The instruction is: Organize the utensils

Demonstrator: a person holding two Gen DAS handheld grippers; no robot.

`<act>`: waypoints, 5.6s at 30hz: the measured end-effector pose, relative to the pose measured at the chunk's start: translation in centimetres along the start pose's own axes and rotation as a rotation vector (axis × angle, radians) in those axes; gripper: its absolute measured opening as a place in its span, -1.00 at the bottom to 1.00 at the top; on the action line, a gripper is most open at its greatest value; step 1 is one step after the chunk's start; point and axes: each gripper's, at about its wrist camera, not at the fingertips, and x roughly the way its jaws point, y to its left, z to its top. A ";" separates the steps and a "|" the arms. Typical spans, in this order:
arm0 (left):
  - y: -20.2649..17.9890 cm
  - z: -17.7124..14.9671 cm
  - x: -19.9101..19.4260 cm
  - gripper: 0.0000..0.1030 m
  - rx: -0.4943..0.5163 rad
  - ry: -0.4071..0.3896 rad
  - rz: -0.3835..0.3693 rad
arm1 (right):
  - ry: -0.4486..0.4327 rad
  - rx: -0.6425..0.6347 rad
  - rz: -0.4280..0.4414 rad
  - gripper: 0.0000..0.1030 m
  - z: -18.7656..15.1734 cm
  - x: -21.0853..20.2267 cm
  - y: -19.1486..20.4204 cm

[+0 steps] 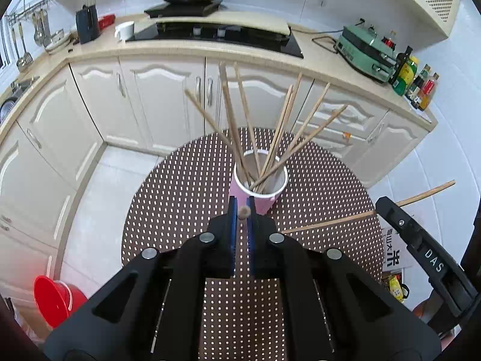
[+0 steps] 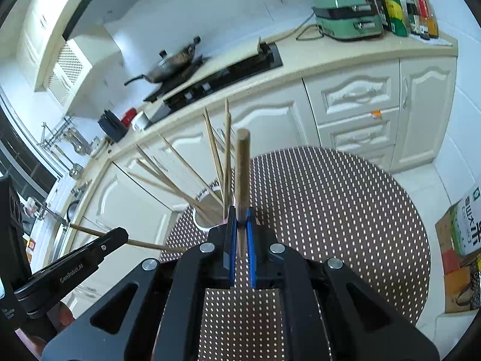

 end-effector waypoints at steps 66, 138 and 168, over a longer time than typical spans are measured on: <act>-0.5 6.3 7.3 -0.86 0.051 0.022 -0.037 | 0.198 -0.062 0.018 -0.61 3.7 11.3 2.0; -0.8 -5.6 -14.6 0.50 0.078 -0.255 0.048 | 0.006 -0.240 0.011 0.84 -4.0 -11.2 6.3; -1.9 -10.6 -27.7 0.67 0.132 -0.413 0.064 | -0.110 -0.260 0.060 0.84 -6.9 -23.0 9.4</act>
